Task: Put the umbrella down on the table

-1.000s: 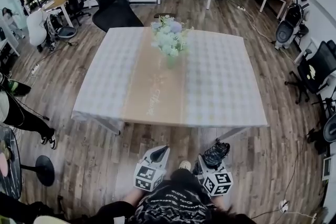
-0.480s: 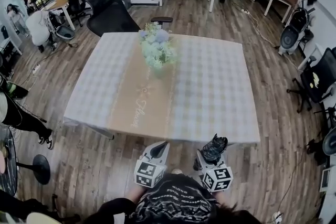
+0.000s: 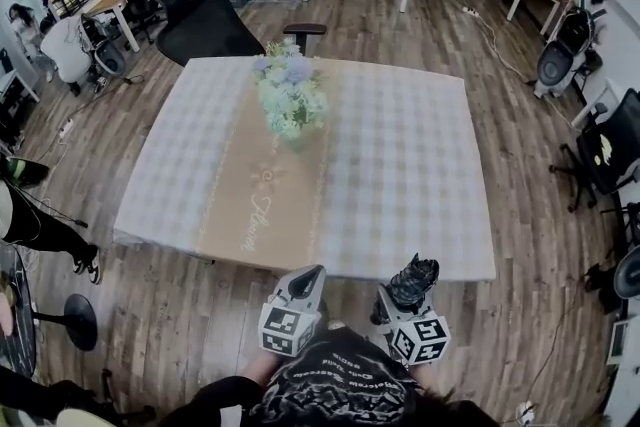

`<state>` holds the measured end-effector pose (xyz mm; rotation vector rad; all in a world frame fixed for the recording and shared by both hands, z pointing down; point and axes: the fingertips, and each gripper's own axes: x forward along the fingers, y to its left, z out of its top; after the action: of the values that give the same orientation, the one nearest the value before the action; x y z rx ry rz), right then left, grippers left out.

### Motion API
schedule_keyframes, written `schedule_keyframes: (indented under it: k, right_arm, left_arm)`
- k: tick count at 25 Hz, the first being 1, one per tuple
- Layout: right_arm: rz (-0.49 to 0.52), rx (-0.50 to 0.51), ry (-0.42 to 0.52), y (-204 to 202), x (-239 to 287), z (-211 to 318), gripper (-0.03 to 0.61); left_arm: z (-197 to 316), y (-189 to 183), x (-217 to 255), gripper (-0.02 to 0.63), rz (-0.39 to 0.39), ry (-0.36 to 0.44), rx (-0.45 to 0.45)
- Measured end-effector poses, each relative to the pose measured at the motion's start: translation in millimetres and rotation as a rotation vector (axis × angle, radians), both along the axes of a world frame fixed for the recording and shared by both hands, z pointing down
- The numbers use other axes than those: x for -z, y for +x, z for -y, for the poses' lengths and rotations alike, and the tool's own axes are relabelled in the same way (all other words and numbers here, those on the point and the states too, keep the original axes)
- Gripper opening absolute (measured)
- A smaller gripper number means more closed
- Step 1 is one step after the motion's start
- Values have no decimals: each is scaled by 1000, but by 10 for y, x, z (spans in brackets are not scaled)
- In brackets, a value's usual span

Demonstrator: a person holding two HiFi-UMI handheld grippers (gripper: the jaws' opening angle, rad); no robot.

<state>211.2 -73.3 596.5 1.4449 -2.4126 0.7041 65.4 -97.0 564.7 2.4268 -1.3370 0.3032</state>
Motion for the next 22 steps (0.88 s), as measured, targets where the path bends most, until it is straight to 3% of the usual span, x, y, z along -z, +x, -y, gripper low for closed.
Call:
schedule_keyframes:
  k: [9,16,22]
  right_arm:
    - [-61,-55,-13,-95,114,275,187]
    - [-205,-71,-33,-14,322,772,187]
    - [-299,-90,-36,204,281,999,187]
  left_arm:
    - [350,-160,-8,20,2,0,-53]
    - [761,-302,53,20,0,-7,-72]
    - [779,-416,-52,20,0,-5,-76]
